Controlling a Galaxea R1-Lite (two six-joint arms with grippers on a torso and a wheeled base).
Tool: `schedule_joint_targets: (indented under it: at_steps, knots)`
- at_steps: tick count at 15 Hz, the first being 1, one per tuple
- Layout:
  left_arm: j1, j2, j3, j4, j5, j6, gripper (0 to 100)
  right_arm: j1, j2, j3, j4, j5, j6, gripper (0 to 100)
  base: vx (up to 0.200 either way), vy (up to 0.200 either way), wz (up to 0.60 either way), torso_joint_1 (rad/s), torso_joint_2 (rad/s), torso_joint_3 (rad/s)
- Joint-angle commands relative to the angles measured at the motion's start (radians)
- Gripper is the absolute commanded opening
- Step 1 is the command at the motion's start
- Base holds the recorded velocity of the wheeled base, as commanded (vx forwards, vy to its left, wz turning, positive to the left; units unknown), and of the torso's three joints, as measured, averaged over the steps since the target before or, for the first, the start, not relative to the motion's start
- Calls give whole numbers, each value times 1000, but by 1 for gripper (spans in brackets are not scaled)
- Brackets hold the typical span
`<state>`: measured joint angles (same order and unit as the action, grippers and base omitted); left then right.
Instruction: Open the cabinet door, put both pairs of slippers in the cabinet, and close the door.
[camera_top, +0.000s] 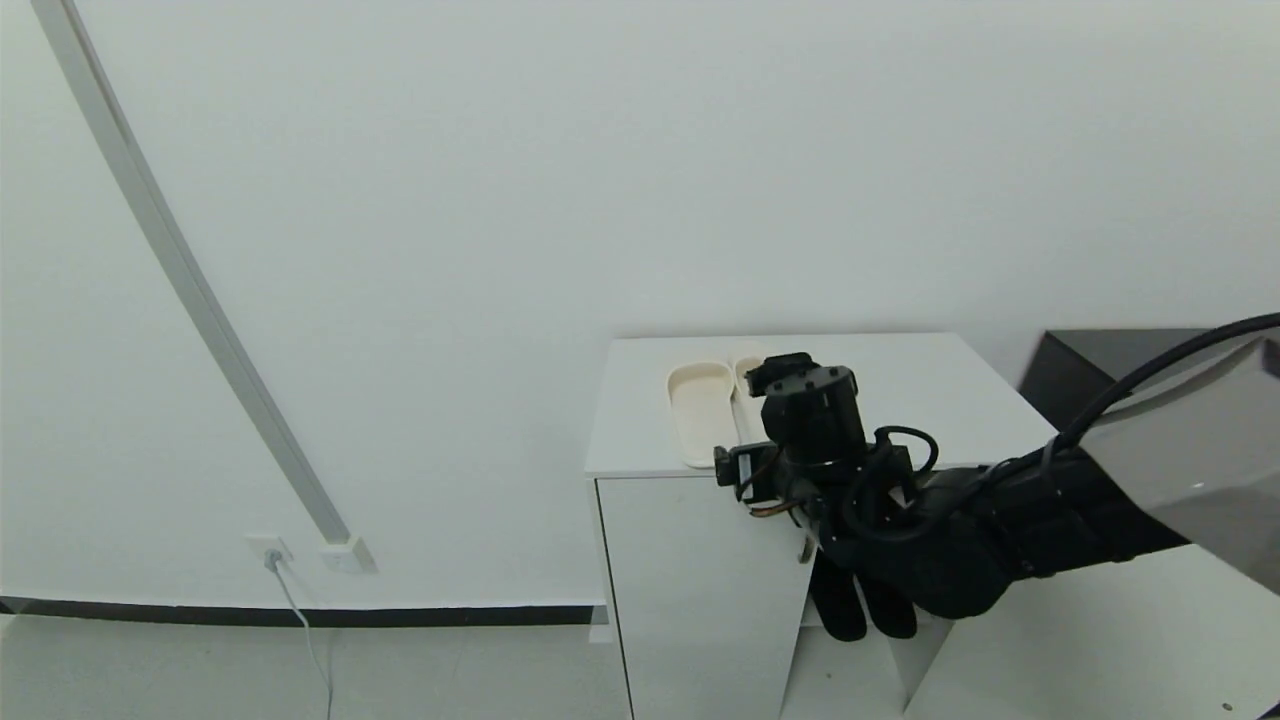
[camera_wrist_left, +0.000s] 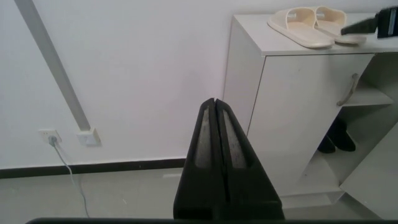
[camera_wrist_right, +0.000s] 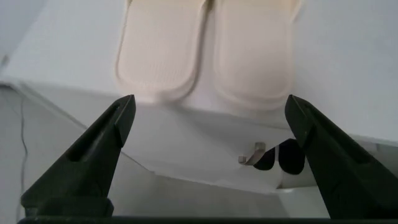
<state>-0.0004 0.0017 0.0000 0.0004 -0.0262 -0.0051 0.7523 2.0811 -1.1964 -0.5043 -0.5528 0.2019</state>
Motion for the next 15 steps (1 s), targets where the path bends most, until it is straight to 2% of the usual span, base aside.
schedule_joint_targets:
  at_steps: [1,5,11,13,15]
  knots:
    - [0,0,0,0,0,-1,0,7,-35,-91,53,-39,45,100,0,0,0,0,0,0]
    - [-1,0,0,1,0,-1,0,24,-32,-91,55,-49,68,100,0,0,0,0,0,0]
    - [0,0,0,1,0,1,0,22,65,-81,32,-50,93,100,200,0,0,4,-1,2]
    - [-1,0,0,0,0,-1,0,10,109,-81,-20,-50,90,100,200,0,0,7,2,5]
    - [0,0,0,0,2,-6,0,-8,159,-84,-89,-45,74,100,0,0,0,0,0,0]
